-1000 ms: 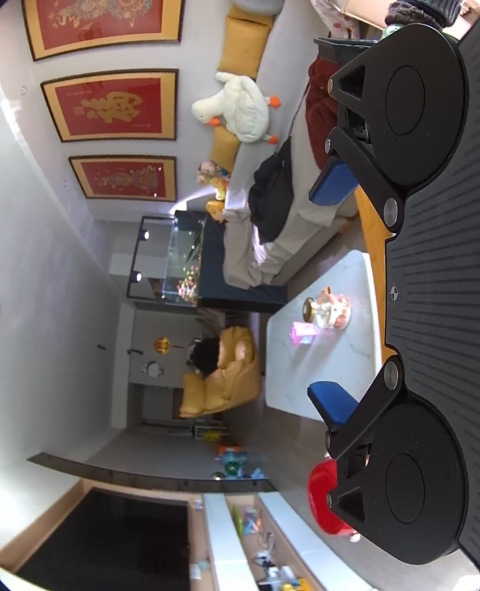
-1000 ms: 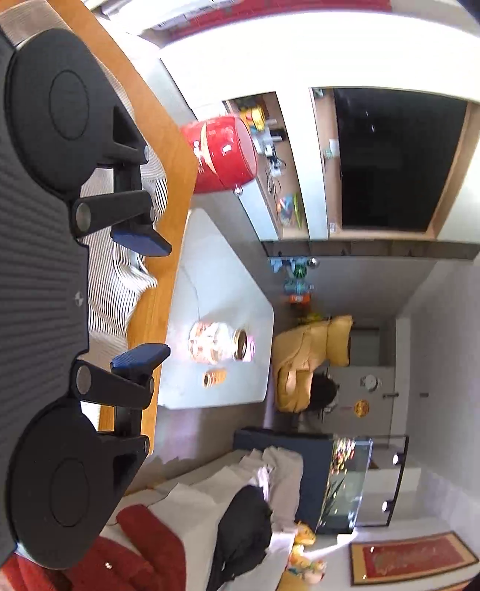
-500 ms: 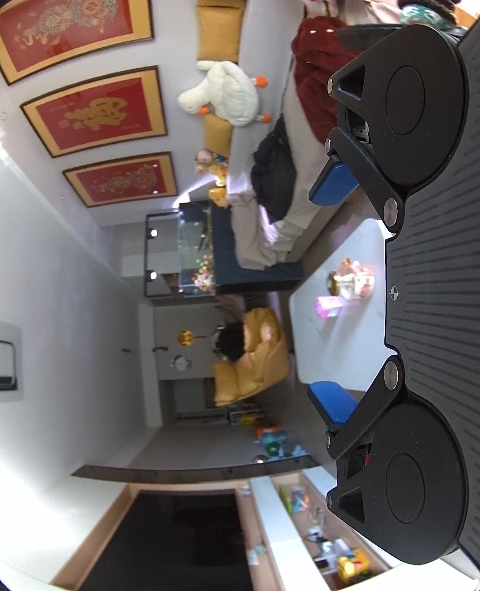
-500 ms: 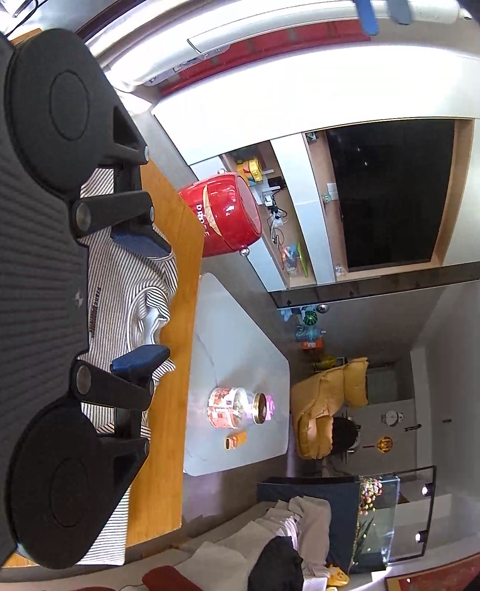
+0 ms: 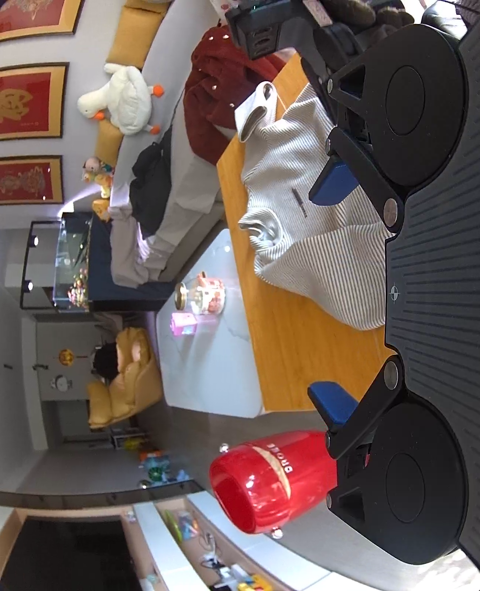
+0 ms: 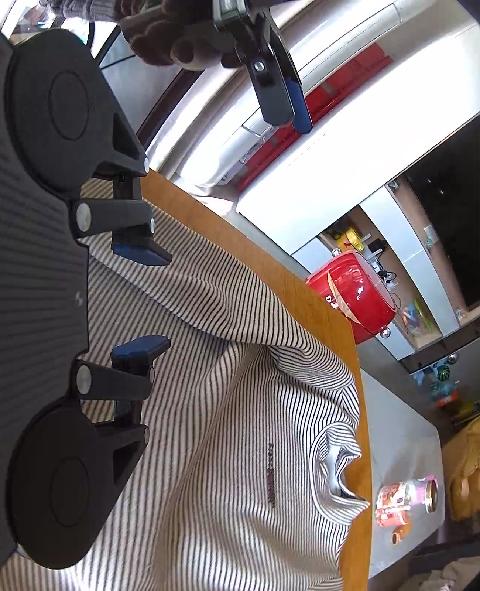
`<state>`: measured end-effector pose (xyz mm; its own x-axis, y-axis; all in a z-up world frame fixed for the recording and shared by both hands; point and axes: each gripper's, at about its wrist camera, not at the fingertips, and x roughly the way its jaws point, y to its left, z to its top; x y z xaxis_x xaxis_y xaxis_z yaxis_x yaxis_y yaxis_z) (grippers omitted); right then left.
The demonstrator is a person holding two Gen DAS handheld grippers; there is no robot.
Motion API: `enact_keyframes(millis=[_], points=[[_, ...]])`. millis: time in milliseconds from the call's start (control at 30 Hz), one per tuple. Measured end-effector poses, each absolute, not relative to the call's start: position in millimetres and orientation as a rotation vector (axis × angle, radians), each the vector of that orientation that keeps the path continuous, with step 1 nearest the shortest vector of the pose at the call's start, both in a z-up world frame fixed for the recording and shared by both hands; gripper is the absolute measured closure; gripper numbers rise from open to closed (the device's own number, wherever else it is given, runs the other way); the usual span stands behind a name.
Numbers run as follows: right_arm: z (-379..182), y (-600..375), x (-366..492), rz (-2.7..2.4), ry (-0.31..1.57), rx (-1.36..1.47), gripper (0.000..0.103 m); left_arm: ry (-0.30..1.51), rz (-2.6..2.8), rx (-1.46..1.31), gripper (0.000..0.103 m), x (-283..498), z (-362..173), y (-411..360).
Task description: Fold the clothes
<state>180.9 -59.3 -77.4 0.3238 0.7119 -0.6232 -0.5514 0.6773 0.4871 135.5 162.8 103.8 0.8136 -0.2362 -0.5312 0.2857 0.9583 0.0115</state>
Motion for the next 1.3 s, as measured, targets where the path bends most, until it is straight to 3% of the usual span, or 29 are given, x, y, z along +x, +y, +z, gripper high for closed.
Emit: enact_keyframes(millis=[167,333,400,733,767,800,967,1167,1300], points=[[-93,-22,203,0.805,0.938,0.174,0.06,0.596,-0.372,0.161,0.0,117,82,160],[-68,-21,229,0.757,0.807,0.119,0.061,0.631,-0.385,0.222,0.0,115,54,147],[-67,-26,250,0.7,0.794,0.099,0.071,0.637,-0.399,0.194,0.0,125,48,144],[-79,-41,347,0.488,0.739,0.031,0.069,0.676,-0.401,0.125,0.0,205,13,110],[-85,-36,353,0.503,0.753,0.028,0.074,0.678,-0.382,0.134,0.0,213,10,106],[-86,-30,355,0.526,0.764,0.027,0.099,0.68,-0.362,0.144,0.0,222,7,103],[-40,-26,354,0.549,0.572,-0.057,0.099,0.656,-0.203,0.189,0.002,244,9,120],[-46,-35,398,0.48,0.611,-0.074,0.099,0.651,0.126,0.148,0.002,268,11,181],[-47,-53,373,0.494,0.644,-0.053,0.097,0.669,0.134,0.023,0.002,259,20,206]])
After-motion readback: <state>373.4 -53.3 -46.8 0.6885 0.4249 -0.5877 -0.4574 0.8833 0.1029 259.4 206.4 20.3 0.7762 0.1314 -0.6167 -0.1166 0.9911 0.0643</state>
